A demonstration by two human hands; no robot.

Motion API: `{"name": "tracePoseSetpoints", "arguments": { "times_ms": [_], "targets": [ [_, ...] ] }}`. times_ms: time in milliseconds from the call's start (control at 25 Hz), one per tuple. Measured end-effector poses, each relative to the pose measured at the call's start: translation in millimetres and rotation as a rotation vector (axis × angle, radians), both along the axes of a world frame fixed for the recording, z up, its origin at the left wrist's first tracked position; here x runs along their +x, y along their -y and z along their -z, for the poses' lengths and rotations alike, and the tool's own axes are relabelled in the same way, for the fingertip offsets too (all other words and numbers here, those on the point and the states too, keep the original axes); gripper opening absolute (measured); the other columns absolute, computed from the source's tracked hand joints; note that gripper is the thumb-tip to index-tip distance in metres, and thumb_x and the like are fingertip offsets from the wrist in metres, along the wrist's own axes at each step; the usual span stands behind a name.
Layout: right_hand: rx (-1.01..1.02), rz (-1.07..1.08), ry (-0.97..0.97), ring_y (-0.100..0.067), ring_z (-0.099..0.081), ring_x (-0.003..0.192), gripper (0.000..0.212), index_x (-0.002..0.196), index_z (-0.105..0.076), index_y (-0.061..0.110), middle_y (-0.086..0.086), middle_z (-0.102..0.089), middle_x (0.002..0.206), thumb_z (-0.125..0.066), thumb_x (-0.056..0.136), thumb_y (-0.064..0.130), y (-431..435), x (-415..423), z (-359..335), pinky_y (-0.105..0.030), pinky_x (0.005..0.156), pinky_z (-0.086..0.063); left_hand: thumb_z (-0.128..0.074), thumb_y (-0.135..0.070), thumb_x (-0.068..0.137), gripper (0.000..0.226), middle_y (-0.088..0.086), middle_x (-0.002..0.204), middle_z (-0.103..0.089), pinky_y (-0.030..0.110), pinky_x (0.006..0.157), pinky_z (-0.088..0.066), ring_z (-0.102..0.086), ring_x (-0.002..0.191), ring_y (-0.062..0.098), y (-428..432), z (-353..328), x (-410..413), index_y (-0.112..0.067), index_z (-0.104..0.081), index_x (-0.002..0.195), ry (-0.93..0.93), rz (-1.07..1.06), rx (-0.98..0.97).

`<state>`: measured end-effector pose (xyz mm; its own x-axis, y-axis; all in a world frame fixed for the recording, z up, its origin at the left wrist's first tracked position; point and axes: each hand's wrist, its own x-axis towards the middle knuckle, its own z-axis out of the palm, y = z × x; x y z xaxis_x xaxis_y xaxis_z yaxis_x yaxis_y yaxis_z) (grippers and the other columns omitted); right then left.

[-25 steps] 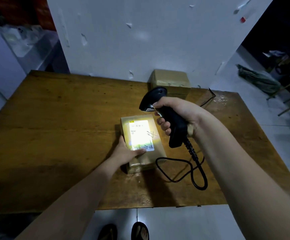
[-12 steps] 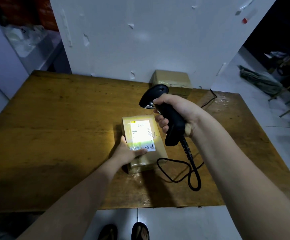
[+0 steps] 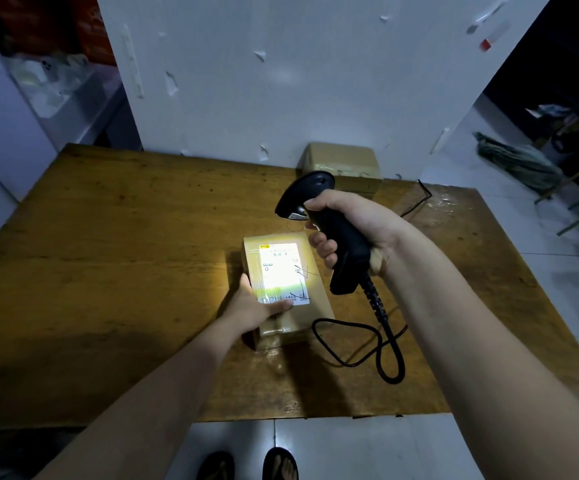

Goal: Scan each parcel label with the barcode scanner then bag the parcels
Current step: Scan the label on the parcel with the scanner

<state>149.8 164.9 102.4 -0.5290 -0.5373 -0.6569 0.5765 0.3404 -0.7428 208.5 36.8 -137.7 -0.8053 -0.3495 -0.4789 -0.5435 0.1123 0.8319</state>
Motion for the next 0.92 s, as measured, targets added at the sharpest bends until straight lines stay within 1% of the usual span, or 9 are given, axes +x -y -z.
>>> {"name": "tracePoseSetpoints", "arguments": {
  "times_ms": [280, 520, 760, 840, 920],
  "targets": [
    [0.002, -0.001, -0.007, -0.007, -0.042, 0.032, 0.020, 0.085, -0.043, 0.009, 0.000, -0.044, 0.050, -0.052, 0.090, 0.026, 0, -1, -1, -0.015, 0.032, -0.037, -0.089, -0.049, 0.048, 0.115, 0.000, 0.131, -0.055, 0.043, 0.099, -0.046, -0.053, 0.118, 0.021, 0, -1, 0, -0.017, -0.025, 0.139, 0.000, -0.001, -0.009],
    [0.002, 0.001, -0.014, -0.007, -0.043, 0.032, 0.021, 0.086, -0.043, 0.008, -0.001, -0.046, 0.050, -0.054, 0.089, 0.026, 2, -3, 0, -0.016, 0.032, -0.038, -0.089, -0.049, 0.047, 0.118, -0.001, 0.130, -0.055, 0.045, 0.101, -0.045, -0.053, 0.119, 0.022, 0, -3, 1, -0.018, -0.024, 0.141, 0.005, 0.000, 0.019],
    [0.015, -0.015, -0.024, -0.007, -0.042, 0.033, 0.021, 0.088, -0.044, 0.008, 0.000, -0.045, 0.050, -0.053, 0.090, 0.027, 1, -5, 0, -0.015, 0.032, -0.038, -0.090, -0.043, 0.049, 0.114, -0.002, 0.130, -0.056, 0.043, 0.102, -0.044, -0.053, 0.119, 0.020, 3, -7, 1, -0.021, -0.026, 0.141, 0.024, 0.013, 0.059],
    [0.024, -0.019, -0.017, -0.007, -0.043, 0.033, 0.021, 0.088, -0.044, 0.007, 0.000, -0.045, 0.052, -0.053, 0.090, 0.027, -4, -6, 1, -0.015, 0.032, -0.038, -0.091, -0.036, 0.051, 0.109, -0.001, 0.131, -0.056, 0.041, 0.102, -0.043, -0.052, 0.117, 0.019, 9, -11, -2, -0.023, -0.030, 0.141, 0.041, 0.051, 0.097],
    [0.028, -0.026, -0.013, -0.007, -0.043, 0.033, 0.021, 0.089, -0.044, 0.007, 0.000, -0.045, 0.052, -0.053, 0.090, 0.027, -8, -7, 1, -0.016, 0.031, -0.038, -0.089, -0.022, 0.060, 0.105, 0.002, 0.133, -0.054, 0.038, 0.096, -0.046, -0.051, 0.115, 0.020, 22, -19, -6, -0.023, -0.027, 0.145, 0.089, 0.120, 0.130]
  ]
}}
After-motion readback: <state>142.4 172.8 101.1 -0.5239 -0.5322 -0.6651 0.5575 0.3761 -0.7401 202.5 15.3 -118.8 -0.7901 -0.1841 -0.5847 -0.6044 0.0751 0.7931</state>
